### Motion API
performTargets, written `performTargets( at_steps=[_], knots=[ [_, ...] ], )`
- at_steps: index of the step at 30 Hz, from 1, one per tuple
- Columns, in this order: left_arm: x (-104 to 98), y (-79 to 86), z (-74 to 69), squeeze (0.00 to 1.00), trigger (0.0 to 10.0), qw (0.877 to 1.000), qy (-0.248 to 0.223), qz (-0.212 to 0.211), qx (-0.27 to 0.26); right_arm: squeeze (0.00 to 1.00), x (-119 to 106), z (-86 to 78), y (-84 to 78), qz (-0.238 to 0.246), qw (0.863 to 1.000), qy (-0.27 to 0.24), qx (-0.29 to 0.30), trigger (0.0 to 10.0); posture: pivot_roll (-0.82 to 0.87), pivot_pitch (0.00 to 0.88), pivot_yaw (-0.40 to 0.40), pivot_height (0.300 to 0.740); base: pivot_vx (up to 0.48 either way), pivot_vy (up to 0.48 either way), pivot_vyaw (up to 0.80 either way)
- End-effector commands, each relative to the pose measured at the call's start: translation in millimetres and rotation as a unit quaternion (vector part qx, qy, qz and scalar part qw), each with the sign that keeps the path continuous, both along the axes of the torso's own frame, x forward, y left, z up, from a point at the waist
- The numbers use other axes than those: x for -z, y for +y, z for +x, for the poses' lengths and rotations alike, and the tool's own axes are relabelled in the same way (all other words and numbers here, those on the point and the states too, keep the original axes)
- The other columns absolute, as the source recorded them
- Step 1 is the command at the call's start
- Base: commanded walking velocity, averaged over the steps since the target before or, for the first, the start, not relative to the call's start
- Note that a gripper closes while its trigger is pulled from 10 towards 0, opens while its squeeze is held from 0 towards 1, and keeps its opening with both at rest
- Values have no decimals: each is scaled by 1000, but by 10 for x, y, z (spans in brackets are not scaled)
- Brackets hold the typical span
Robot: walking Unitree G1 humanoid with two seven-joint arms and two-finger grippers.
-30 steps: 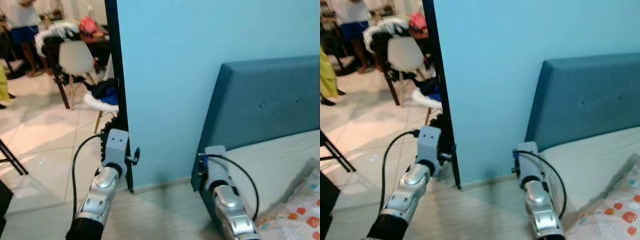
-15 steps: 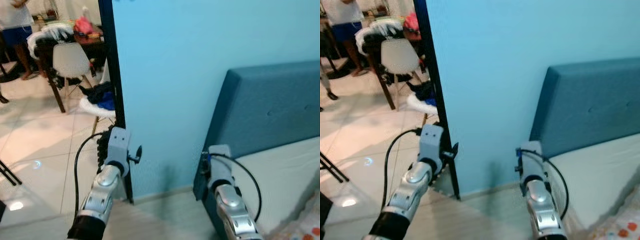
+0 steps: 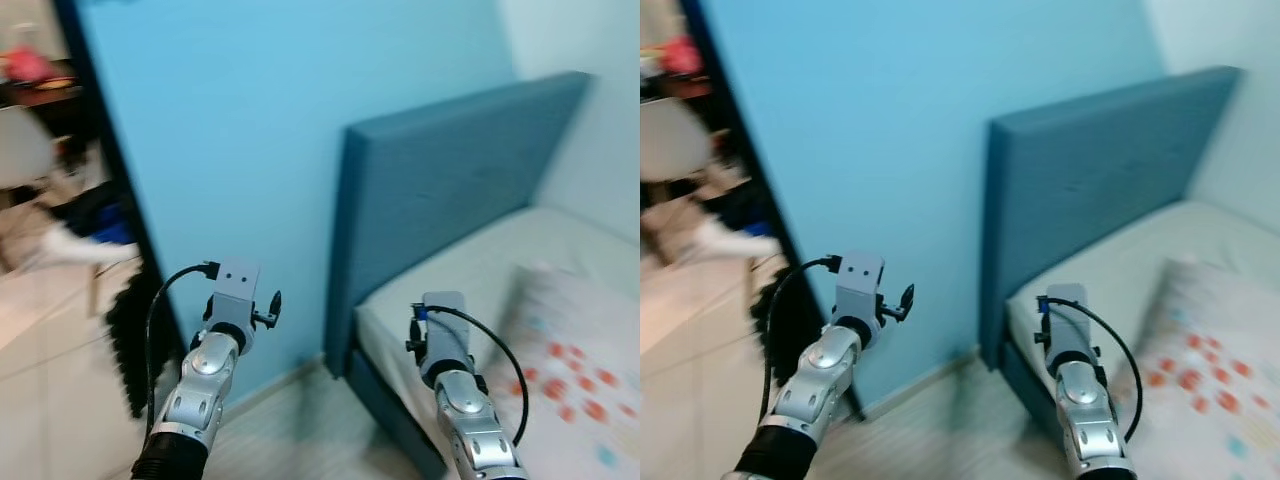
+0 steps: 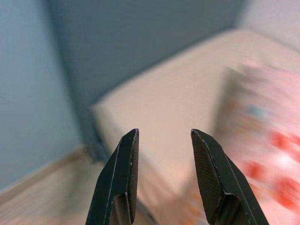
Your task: Clean up the room
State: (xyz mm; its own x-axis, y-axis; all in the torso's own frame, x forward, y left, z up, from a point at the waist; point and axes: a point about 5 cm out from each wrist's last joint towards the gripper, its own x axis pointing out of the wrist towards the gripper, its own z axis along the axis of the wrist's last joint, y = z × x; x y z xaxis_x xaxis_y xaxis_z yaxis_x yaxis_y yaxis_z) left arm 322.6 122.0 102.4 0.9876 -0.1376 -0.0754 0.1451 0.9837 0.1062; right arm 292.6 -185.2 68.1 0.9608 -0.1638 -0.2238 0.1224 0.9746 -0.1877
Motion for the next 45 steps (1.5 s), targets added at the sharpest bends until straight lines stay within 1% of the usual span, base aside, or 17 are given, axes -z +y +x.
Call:
performTargets(
  at_steps=[1, 4, 8, 10, 15, 17, 20, 29, 34, 36, 42, 45],
  knots=[
    [77, 48, -31, 0, 10000, 1000, 12, 7, -3, 0, 41, -22, 9, 10, 1000, 8, 4, 10000, -33, 0, -12, 740, 0, 0, -800],
    [102, 68, -31, 0, 10000, 1000, 19, 3, -3, 0, 26, -18, 11, 12, 1000, 5, 4, 10000, -34, 0, -8, 740, 0, 0, -800],
    [144, 121, -38, 0, 10000, 1000, 29, 1, -3, 0, -4, -7, 47, 1, 1000, -3, -14, 10000, -28, 0, -9, 740, 0, 0, -800],
    [152, 178, -44, 0, 10000, 999, 33, -15, -23, 0, -25, -7, 30, -4, 1000, -16, -6, 10000, -24, 0, -9, 740, 0, 0, -800],
    [191, 248, -85, 0, 10000, 999, 37, -13, -32, 0, -77, -10, -26, -13, 999, -39, 13, 10000, -22, 0, -11, 740, 0, 0, -800],
    [217, 259, -105, 0, 10000, 998, 46, -21, -36, 0, -104, -12, -48, -21, 998, -48, 17, 10000, -23, 0, -12, 740, 0, 0, -800],
    [235, 257, -115, 0, 10000, 997, 52, -34, -38, 0, -120, -12, -54, -35, 998, -55, 12, 10000, -23, 0, -12, 740, 0, 0, -800],
    [220, 234, -125, 0, 10000, 999, 37, -19, -26, 0, -65, -57, -62, -35, 998, -45, 15, 10000, -24, 0, -15, 740, 0, 0, -800],
    [204, 213, -136, 0, 10000, 999, 32, -25, -21, 0, -48, -75, -61, -37, 998, -47, 20, 10000, -27, 0, -14, 740, 0, 0, -800],
    [193, 180, -147, 0, 10000, 999, 28, -34, -11, 0, -50, -80, -65, -37, 998, -48, 23, 10000, -29, 0, -11, 740, 0, 0, -800],
    [144, 164, -130, 0, 10000, 999, 15, -40, -13, 0, -52, -94, -78, -38, 998, -49, 26, 10000, -30, 0, -11, 740, 0, 0, -800],
    [133, 172, -130, 0, 10000, 999, 11, -36, -15, 0, -49, -100, -78, -37, 998, -48, 27, 10000, -28, 0, -12, 740, 0, 0, -800]
  ],
)
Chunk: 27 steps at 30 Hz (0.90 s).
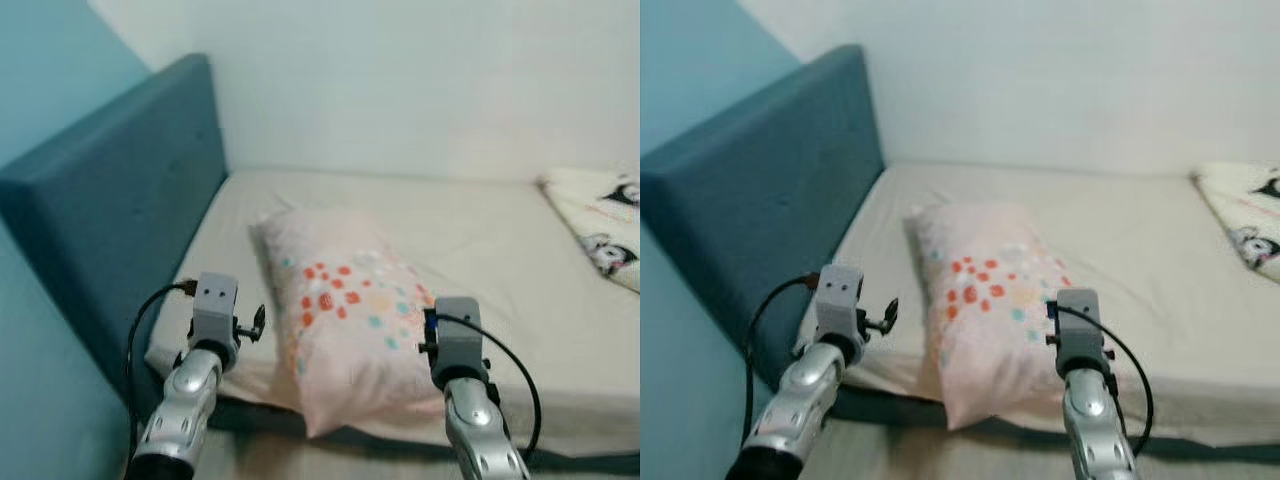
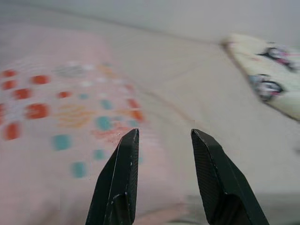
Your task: Clean up the room
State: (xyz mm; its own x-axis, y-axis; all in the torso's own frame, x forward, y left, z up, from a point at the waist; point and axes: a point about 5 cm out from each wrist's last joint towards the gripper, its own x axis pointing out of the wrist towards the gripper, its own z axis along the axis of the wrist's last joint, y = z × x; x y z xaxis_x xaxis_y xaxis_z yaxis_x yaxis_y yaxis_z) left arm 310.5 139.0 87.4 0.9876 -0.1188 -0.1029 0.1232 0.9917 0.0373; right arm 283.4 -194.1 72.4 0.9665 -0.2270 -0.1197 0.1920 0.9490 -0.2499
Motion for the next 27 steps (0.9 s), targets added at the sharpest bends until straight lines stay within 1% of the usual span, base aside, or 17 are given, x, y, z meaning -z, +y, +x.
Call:
performTargets(
  at_steps=[1, 8, 9, 12, 16, 27],
  knots=[
    [-16, 2, -9, 0, 10000, 1000, -7, -3, -2, 0, -6, -7, 11, 2, 1000, -3, 2, 10000, -28, 0, -12, 740, 0, 0, -800],
    [-15, 13, -16, 0, 10000, 1000, -6, -3, -5, 0, -8, -4, 15, 4, 1000, -3, 2, 10000, -28, 0, -12, 740, 0, 0, -800],
    [-37, 25, -10, 0, 10000, 1000, -11, -2, -8, 0, -35, 18, 32, -9, 1000, -7, -7, 10000, -26, 0, -14, 740, 0, 0, -531],
    [-49, 31, -5, 0, 10000, 1000, -14, -1, -10, 0, -48, 26, 43, -19, 1000, -9, -14, 10000, -26, 0, -14, 740, 0, 0, -531],
    [-89, 39, 9, 0, 10000, 1000, -26, 1, -12, 0, -38, 27, 80, -3, 1000, -11, -24, 10000, -23, 0, -15, 740, 0, 0, 0],
    [-95, 46, 11, 0, 10000, 1000, -27, -1, -12, 0, -24, 20, 108, 3, 1000, -9, -29, 10000, -21, 0, -11, 740, 367, 0, 0]
  ],
)
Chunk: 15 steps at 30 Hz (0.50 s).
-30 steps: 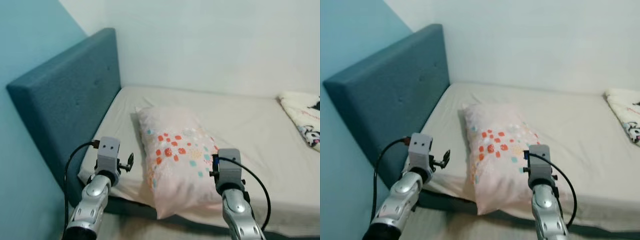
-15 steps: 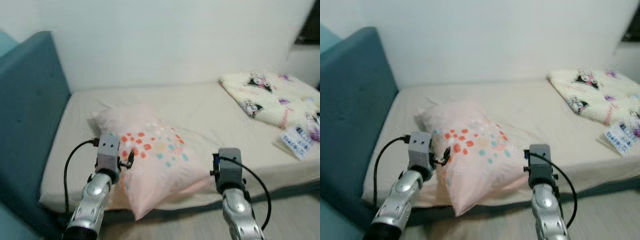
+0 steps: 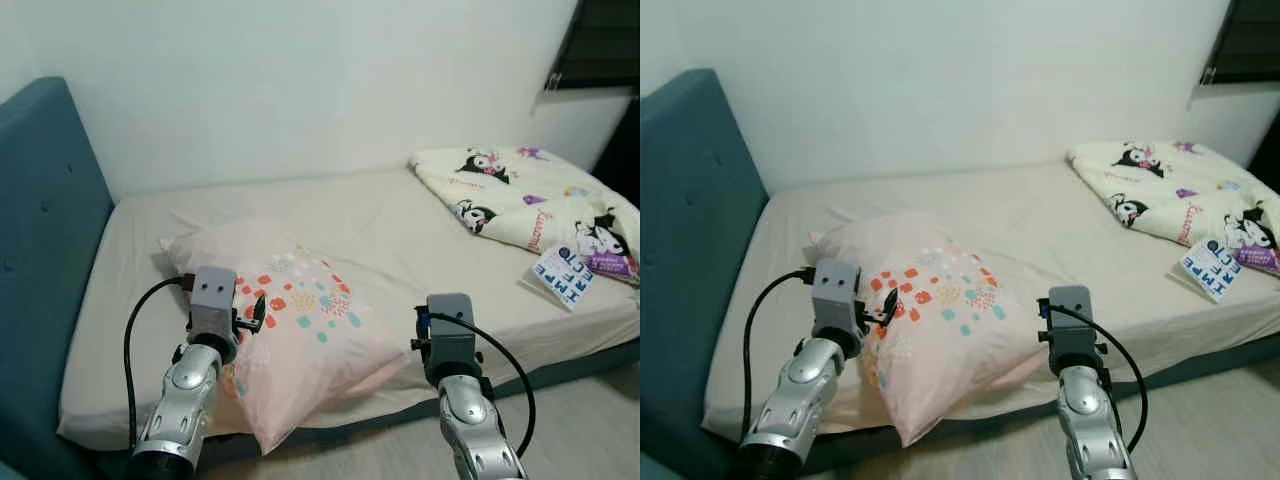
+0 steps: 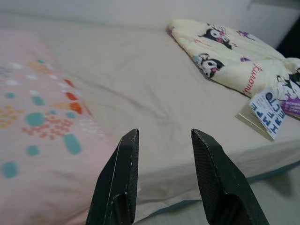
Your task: Clean up the room
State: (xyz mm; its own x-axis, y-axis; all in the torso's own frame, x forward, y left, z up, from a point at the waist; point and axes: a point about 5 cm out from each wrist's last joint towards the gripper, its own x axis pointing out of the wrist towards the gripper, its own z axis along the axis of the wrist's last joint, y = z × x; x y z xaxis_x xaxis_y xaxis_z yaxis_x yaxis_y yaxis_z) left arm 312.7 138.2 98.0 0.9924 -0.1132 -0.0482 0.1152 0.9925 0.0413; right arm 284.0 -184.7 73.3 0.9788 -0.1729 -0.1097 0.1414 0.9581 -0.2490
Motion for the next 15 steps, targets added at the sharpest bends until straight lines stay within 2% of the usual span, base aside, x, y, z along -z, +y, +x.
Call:
performTargets(
  at_steps=[1, 15],
  knots=[
    [11, 53, -11, 0, 10000, 1000, 0, 0, -8, 0, -15, 14, 15, 3, 1000, -4, -1, 10000, -21, 0, -11, 740, 371, 0, 0],
    [22, 49, -7, 0, 10000, 1000, 0, -3, -4, 0, -2, 4, -3, 2, 1000, -2, 0, 10000, -19, 0, -11, 740, 368, 0, 0]
  ],
)
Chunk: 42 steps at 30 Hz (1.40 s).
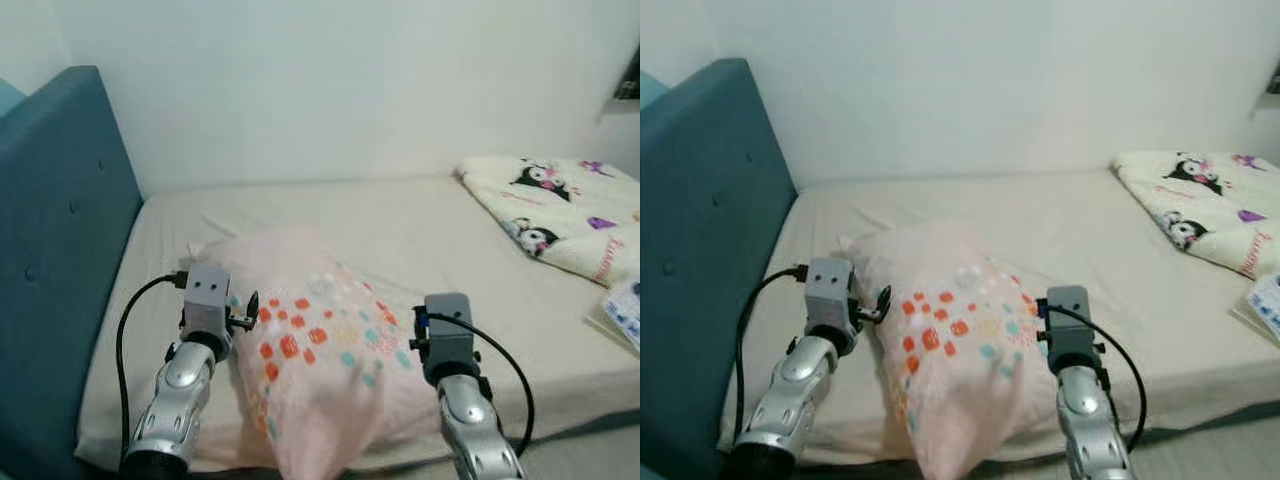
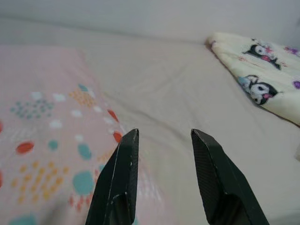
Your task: Clean up the room
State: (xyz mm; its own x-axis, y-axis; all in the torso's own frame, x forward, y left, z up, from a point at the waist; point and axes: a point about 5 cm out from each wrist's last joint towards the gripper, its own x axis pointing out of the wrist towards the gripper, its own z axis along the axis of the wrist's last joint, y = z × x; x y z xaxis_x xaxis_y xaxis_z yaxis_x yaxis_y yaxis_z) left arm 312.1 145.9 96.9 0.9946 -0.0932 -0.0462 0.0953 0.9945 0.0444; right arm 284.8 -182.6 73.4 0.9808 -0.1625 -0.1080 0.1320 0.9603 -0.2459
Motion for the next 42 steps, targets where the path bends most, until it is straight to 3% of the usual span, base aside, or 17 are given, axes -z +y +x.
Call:
performTargets(
  at_steps=[1, 17, 22, 30, 34, 37, 39, 40, 41, 42],
  knots=[
    [16, -32, -5, 0, 10000, 1000, 1, -10, 8, 0, 6, -5, -19, 0, 1000, 1, 5, 10000, -16, 0, -12, 740, 0, 0, 0],
    [90, -87, -23, 0, 10000, 999, 29, 0, 32, 0, 36, -20, -23, 7, 1000, 11, 8, 10000, -24, 0, -11, 740, 0, 0, 0],
    [126, -69, -36, 0, 10000, 998, 40, 16, 46, 0, 162, -40, 15, 27, 998, 55, -11, 10000, -23, 0, -14, 740, 0, 0, 0],
    [157, -46, -58, 0, 10000, 997, 52, 14, 60, 0, 163, -50, 28, 25, 998, 53, -10, 10000, -27, 0, -13, 740, 0, 0, 0],
    [195, -85, -80, 0, 10000, 994, 78, -19, 80, 0, 164, -51, 2, 23, 998, 54, -1, 10000, -26, 0, -12, 740, 0, 0, 0],
    [396, -151, -145, 0, 10000, 974, 177, -60, 126, 0, 154, -45, -12, 25, 998, 54, 1, 10000, -25, 0, -16, 740, 0, 0, 0],
    [467, -142, -152, 0, 10000, 970, 195, -67, 125, 0, 151, -40, -9, 26, 998, 55, 1, 10000, -29, 2, -16, 740, 0, 0, 0],
    [517, -114, -132, 388, 10000, 969, 203, -92, 107, 0, 151, -34, -6, 26, 998, 57, -1, 10000, -35, 6, -15, 740, 0, 0, 0],
    [540, -95, -114, 388, 10000, 968, 204, -110, 92, 0, 152, -31, -4, 25, 998, 58, -2, 10000, -35, 6, -15, 740, 0, 0, 0],
    [564, -63, -95, 592, 10000, 968, 206, -122, 77, 0, 160, -27, -6, 24, 998, 61, -3, 10000, -35, 7, -13, 740, 0, 0, 0]
  ],
)
